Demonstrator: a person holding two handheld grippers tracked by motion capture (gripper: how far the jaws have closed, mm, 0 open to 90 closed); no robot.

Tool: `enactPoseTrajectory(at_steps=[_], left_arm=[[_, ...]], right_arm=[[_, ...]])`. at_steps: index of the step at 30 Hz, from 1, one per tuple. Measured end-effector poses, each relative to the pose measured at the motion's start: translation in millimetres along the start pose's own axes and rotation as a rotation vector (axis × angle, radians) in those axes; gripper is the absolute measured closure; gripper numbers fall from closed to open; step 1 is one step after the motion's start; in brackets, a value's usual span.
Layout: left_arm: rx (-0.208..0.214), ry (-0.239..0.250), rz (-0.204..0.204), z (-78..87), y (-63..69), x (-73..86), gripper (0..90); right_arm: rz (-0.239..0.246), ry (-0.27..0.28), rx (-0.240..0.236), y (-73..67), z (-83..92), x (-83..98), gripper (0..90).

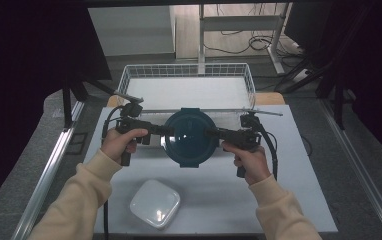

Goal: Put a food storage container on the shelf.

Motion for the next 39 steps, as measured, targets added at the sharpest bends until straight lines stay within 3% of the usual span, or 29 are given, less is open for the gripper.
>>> enactPoseTrajectory(at_steps=[12, 39], left_arm=[[-0.006, 0.031, -0.012, 11.2, 5.2, -17.1, 45.1], [-0.013, 0.087, -0.018, 21.1, 8.5, -51.9, 44.7]], right_arm=[[0.027, 0.004, -0.004, -12.1, -3.5, -19.9, 41.4], [0.066, -0.013, -0.009, -21.5, -11.6, -55.7, 41.2]])
Point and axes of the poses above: each handheld gripper's, and its own axes: z roughly backward along the jaws, x roughly out of its underside, y roughly to its right, the point moved 5 cm from there along -z, roughly forward along the jaws, and after that the axes turned 6 degrees about y, right-handed, at the moved point
